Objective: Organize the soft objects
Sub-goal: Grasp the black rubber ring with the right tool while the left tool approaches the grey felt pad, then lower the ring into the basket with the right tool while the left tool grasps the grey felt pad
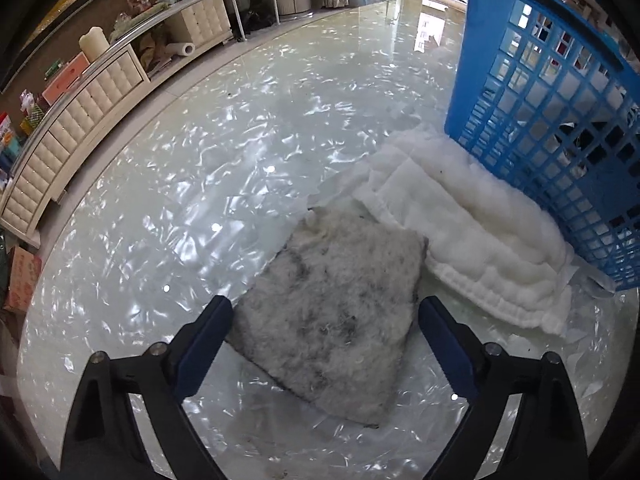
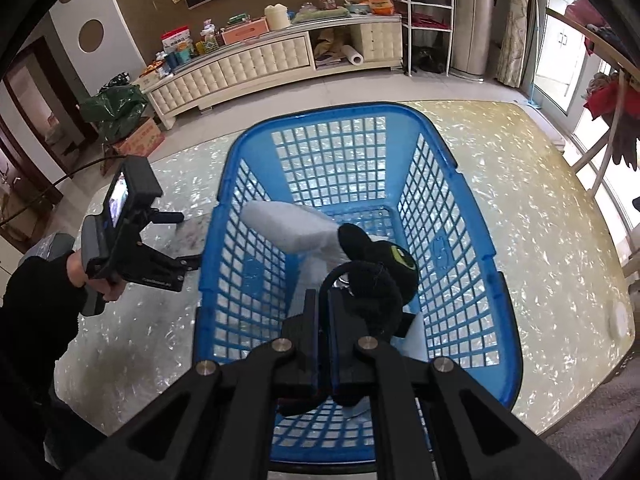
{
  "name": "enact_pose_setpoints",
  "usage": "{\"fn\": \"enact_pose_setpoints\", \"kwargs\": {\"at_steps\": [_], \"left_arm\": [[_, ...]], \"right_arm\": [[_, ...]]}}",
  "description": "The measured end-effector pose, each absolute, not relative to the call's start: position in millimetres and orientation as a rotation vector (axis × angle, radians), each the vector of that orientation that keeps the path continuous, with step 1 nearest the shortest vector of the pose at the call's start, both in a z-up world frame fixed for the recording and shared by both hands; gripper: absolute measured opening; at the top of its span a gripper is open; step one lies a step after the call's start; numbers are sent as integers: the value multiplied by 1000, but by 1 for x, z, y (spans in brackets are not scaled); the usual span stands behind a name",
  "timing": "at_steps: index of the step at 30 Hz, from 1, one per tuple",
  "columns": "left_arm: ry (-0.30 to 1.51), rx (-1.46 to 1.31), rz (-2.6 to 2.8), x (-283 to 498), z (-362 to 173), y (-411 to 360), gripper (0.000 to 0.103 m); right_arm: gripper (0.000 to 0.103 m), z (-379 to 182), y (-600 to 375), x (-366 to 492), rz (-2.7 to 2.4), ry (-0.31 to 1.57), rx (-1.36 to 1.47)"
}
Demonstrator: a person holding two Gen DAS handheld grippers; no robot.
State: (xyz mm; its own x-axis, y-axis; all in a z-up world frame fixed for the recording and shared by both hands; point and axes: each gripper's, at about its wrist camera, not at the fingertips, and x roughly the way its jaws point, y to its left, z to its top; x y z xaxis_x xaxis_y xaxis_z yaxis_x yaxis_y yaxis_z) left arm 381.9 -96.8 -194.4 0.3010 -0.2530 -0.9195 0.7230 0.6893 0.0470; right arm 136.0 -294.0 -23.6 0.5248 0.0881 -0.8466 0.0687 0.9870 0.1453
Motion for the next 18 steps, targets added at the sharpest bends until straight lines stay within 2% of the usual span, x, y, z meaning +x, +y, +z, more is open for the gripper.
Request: {"fn": "enact_pose_setpoints", "kwargs": {"at_steps": [3,7,9,10,12,14,18], "left_arm": [[1077,504,-694,381,-192,-97,77],[1066,510,-706,378,-188,-94,66],[1049,514,-718,376,-188,-93,47],[1040,513,-716,374,-186,-92,41],[1026,509,-697,373,-185,-90,24],[1021,512,-681,375,-184,-88,16],[1028,494,-656,380,-184,-81,15]], "right_arm": [[4,-27,-294,135,8,1033,169],[4,-27,-292,137,6,1047,171],[4,-26,-291,137,6,1049,170],[4,-25,-291,137,0,1050,167],[4,-23,-295,134,-10,1058,167],[4,-23,-298,131,-21,1062,167],[4,-29,-305,127,-40,1085,178]]}}
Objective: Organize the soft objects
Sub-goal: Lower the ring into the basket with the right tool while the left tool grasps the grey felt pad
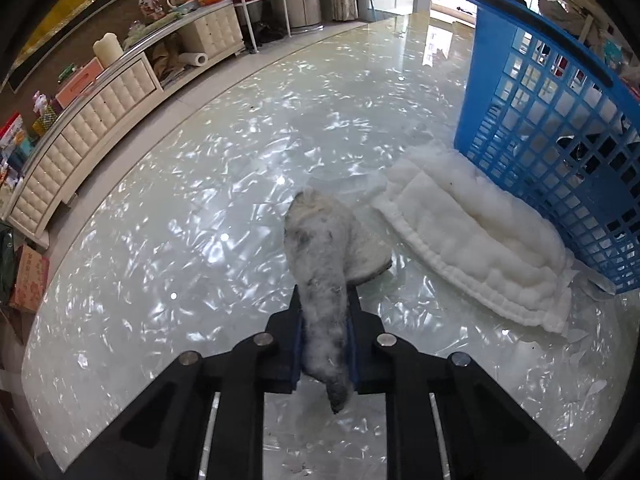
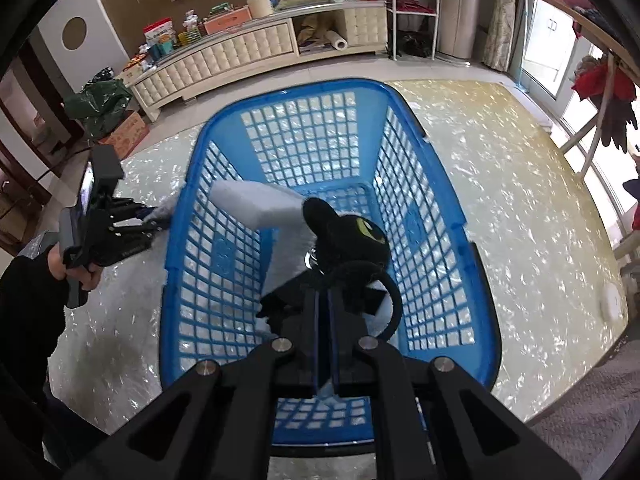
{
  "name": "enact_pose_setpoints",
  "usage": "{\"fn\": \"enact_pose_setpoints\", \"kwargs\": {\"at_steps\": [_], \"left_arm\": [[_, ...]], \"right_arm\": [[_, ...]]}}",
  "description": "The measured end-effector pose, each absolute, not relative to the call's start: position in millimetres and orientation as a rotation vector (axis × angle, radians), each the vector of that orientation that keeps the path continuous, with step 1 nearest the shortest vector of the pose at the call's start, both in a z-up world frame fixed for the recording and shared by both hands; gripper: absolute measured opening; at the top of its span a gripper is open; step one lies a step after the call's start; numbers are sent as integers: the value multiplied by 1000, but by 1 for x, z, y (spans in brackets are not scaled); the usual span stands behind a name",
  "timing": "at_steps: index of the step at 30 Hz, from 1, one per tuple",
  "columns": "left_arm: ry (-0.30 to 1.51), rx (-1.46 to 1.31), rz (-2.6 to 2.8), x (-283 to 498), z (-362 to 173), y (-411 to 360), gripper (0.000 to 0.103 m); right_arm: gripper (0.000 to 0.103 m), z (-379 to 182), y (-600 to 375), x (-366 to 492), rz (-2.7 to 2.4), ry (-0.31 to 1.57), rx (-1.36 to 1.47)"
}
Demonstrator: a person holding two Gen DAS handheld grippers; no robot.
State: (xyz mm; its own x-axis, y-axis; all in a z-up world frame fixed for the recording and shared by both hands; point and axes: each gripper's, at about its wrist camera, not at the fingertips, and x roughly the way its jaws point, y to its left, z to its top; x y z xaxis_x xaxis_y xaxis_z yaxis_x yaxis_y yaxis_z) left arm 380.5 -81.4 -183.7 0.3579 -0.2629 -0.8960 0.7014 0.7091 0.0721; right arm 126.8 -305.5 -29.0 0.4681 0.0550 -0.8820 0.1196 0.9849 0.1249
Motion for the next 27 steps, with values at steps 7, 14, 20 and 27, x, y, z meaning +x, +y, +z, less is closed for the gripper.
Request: {"fn": "enact_pose_setpoints", "kwargs": {"at_steps": [7,14,20,27], "left_arm": [[1031,529,-608,370,-180,-78,15],[1040,498,-555,358,-165,-61,15],[997,497,-536,334,-130,-58,15],[968,460,-558,302,-91,-62,15]], "right_arm": [[4,-37,-309,130,-55,1120,184],[46,-31,-313,125,-99,1107,181],[61,-22,-318,115,-123,1074,169],[94,-13,-320,97,-108,1041,183]]}}
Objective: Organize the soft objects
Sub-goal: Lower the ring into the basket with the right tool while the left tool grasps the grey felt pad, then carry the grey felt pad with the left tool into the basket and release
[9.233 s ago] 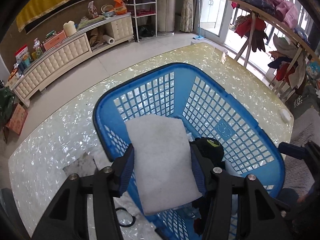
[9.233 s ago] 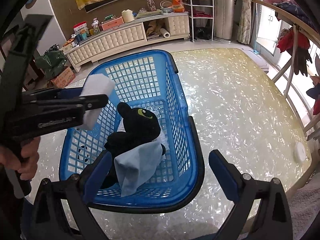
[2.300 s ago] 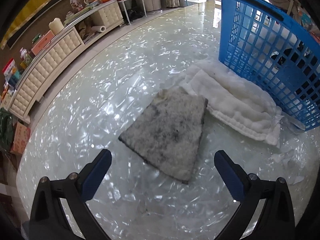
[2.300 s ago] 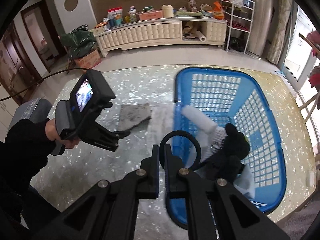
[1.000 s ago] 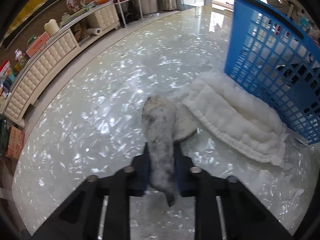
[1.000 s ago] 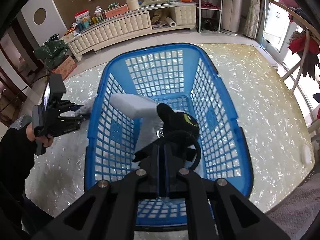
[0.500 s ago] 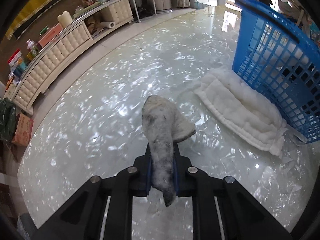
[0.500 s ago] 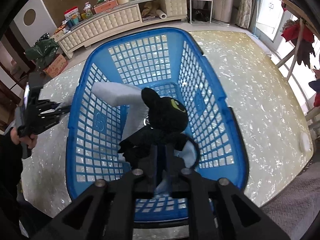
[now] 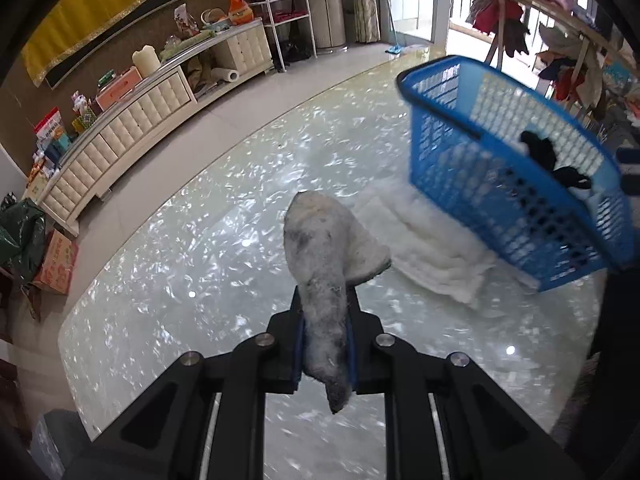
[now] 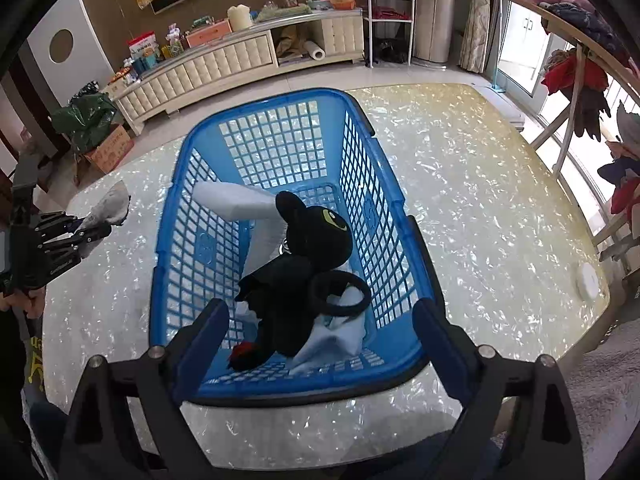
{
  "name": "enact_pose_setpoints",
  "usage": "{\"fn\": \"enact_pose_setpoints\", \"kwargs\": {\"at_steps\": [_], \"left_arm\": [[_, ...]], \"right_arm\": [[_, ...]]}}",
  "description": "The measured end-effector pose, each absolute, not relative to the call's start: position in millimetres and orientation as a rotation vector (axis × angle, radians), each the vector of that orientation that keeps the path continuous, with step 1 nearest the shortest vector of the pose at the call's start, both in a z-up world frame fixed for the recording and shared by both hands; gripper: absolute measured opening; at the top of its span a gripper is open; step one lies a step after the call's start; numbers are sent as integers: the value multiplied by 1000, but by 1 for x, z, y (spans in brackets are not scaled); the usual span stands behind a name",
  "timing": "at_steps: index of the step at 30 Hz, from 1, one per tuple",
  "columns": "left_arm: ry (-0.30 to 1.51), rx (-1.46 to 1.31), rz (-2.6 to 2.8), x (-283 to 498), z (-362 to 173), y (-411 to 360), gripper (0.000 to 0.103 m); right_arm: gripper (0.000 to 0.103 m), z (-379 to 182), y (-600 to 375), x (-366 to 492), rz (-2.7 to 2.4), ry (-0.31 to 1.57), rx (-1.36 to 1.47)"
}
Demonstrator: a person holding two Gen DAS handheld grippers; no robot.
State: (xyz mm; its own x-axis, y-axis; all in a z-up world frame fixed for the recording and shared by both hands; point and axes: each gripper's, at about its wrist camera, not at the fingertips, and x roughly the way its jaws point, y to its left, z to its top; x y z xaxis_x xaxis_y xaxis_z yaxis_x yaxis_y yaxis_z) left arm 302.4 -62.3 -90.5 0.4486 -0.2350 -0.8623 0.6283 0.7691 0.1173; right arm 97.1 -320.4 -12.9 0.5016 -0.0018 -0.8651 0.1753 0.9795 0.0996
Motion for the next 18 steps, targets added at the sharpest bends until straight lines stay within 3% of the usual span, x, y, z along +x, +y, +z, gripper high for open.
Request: {"fn": "enact_pose_setpoints", "kwargs": {"at_steps": [9,18], "left_arm": [[944,459,-556,261,-54,-76,15],[898,481,-594,222,-23,-112,15]], "right_arm": [[101,-5,-319,78,-52,1004,203],[101,-9,-325,71,-42,994,220]]}}
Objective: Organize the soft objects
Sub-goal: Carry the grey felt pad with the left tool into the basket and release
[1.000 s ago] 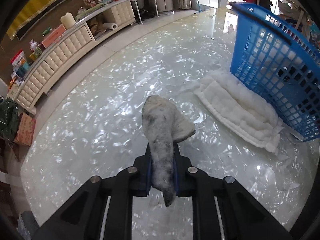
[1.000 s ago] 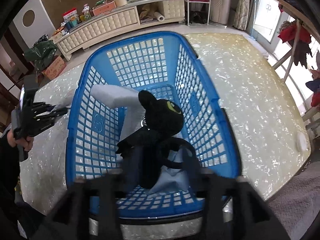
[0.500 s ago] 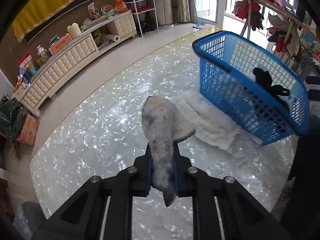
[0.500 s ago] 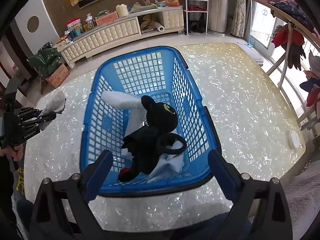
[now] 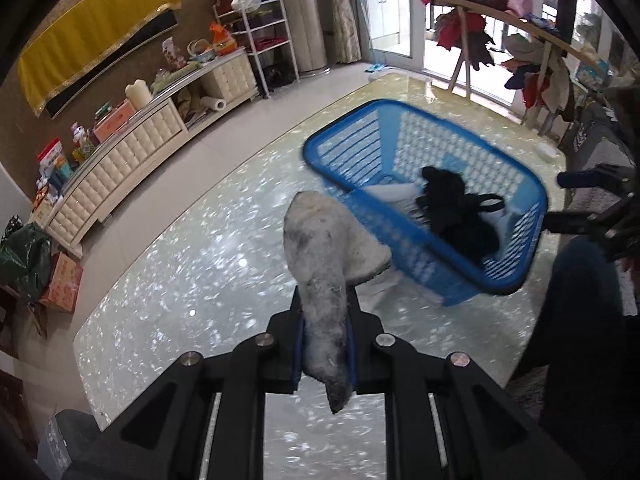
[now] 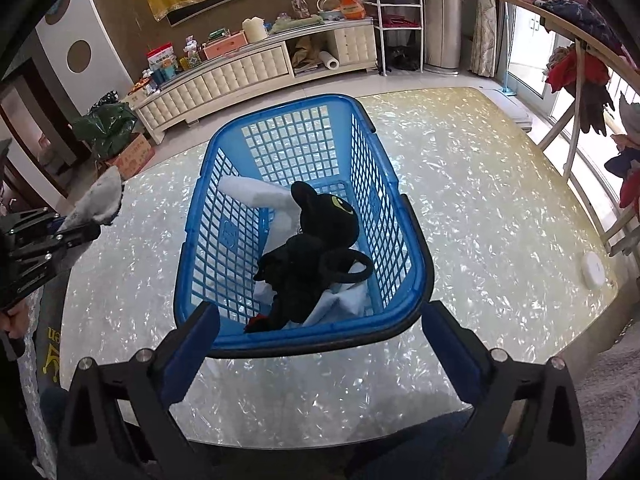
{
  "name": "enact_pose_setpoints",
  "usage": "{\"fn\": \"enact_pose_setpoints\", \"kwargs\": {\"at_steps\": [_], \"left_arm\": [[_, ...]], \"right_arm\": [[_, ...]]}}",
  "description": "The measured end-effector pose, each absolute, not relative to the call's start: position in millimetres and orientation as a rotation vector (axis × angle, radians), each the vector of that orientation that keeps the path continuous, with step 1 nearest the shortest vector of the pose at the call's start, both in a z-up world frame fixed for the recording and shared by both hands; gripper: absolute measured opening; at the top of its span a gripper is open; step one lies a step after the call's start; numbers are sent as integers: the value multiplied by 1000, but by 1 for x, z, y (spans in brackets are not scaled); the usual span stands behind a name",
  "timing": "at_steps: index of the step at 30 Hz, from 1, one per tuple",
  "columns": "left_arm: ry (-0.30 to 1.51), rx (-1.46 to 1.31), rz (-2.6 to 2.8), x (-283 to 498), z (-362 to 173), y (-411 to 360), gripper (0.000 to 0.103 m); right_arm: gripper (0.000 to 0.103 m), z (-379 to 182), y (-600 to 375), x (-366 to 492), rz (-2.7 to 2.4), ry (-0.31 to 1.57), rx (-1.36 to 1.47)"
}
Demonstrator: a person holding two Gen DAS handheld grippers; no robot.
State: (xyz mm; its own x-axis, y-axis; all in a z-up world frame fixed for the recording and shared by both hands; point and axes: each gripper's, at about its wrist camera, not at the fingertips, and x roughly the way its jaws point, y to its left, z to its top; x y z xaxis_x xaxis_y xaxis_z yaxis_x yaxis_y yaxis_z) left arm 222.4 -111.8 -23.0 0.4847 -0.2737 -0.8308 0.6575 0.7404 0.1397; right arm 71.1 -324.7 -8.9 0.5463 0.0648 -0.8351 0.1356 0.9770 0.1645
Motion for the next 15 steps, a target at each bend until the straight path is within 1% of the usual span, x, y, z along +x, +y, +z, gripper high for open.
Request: {"fn": "enact_pose_setpoints", "kwargs": {"at_steps": [7,15], "left_arm": [[901,494,-644,210,-17,-155,15],[907,534,-697,204,-22,-205,15]], "right_arm": [[101,-10,-326,63,-35,982,196],[101,-14,-336,56,-45,978,181]]}}
